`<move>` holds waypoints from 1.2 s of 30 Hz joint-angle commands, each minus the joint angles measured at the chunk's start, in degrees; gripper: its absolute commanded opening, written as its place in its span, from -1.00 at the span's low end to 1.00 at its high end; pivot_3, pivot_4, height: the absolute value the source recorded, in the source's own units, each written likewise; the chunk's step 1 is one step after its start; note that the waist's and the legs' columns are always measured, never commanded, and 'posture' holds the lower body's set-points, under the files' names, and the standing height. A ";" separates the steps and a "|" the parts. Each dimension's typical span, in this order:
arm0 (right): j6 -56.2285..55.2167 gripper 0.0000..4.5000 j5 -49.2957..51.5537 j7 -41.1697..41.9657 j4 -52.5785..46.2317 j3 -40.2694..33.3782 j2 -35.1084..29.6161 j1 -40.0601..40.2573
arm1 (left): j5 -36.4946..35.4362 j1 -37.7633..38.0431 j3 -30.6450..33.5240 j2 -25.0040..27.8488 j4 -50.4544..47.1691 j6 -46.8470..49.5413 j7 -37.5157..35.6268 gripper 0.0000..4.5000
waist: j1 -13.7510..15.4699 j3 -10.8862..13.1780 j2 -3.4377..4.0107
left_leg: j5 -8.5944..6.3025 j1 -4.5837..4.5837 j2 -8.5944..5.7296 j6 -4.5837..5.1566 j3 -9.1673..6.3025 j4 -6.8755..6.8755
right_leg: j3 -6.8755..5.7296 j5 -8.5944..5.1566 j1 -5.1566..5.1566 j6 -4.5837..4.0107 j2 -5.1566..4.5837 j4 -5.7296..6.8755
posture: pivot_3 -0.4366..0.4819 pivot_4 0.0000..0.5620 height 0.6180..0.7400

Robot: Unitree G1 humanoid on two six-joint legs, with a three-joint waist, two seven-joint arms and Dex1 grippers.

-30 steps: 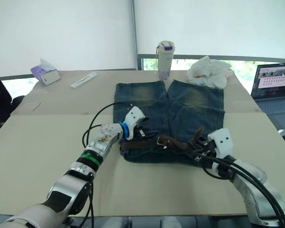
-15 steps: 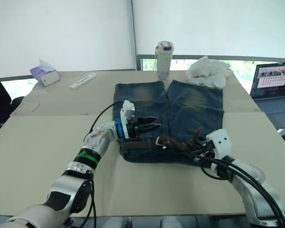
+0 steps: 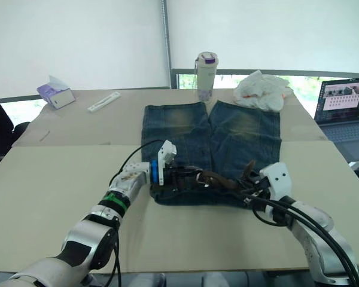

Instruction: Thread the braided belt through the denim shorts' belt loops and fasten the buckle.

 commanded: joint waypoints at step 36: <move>2.75 -1.00 2.58 -0.74 -2.48 -6.73 -1.65 -2.14 | 18.17 1.34 -12.22 -0.99 11.12 -15.44 7.71 -0.98 | 0.45 -0.26 -0.20 | -0.16 0.71 -0.05 0.24 -0.03 0.07 | -0.01 -0.16 0.95 0.27 -0.06 -0.20 | -0.05 -0.47 1.00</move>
